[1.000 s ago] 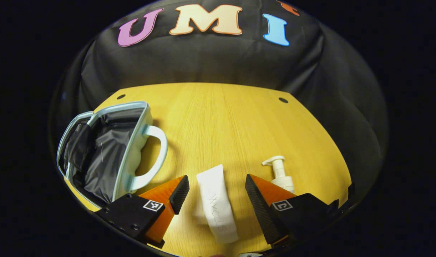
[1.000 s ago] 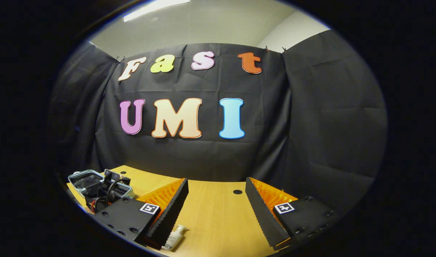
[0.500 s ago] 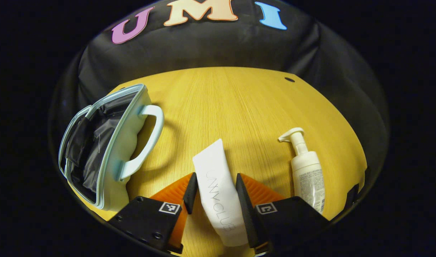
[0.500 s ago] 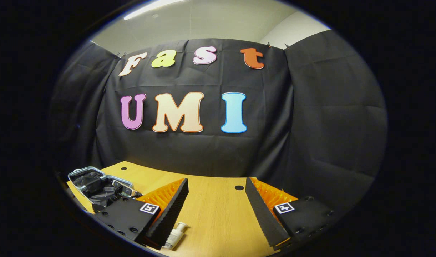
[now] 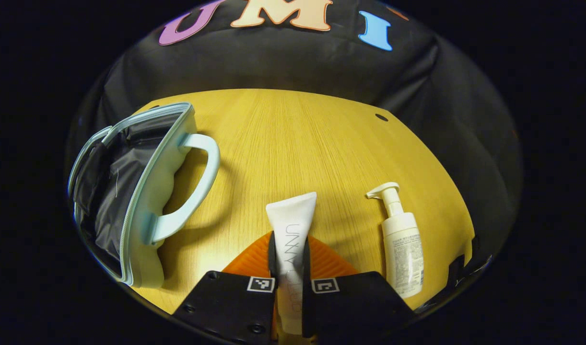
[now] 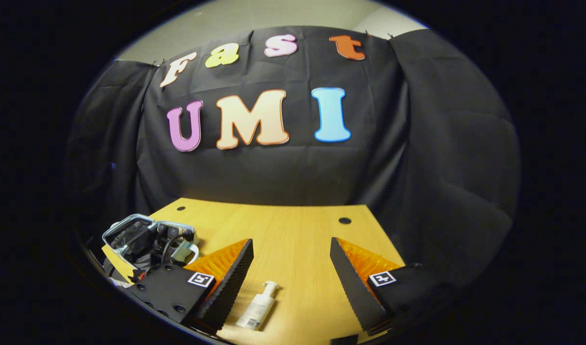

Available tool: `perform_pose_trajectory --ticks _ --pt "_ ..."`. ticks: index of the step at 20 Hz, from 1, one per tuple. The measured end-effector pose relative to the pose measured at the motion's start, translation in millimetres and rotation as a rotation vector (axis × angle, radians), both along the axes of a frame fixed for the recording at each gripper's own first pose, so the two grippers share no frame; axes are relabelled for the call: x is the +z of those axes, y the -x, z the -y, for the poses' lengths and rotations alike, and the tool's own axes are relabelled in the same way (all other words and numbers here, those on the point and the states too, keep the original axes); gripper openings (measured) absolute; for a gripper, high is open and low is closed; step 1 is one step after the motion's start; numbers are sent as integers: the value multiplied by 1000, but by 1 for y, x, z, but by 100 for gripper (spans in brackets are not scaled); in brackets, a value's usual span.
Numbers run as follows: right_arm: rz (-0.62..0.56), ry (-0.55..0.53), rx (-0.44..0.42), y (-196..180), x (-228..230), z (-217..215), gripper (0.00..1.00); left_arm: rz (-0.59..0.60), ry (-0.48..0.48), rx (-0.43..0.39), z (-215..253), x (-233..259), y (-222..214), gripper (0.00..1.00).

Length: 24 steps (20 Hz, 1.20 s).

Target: First open the suitcase, pack the skin care products into it, and then close the suitcase.

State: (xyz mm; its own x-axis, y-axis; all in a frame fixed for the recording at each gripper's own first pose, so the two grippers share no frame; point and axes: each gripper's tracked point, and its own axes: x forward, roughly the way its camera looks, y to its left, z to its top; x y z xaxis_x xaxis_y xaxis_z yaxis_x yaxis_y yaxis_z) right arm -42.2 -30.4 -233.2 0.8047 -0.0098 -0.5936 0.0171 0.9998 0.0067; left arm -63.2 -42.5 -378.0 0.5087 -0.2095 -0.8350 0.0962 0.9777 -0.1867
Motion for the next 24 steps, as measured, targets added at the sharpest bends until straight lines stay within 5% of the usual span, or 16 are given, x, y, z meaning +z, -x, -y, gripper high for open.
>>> perform_pose_trajectory --ticks 7,18,24 --pt "-318 -25 18 39 -111 -31 100 -2 61 -26 1 0 0 8" --pt "-594 2 63 87 -202 -56 100 30 70 -48 0 0 1 7" --pt "-662 41 78 103 -224 -58 71 37 67 -56 2 2 0 7"
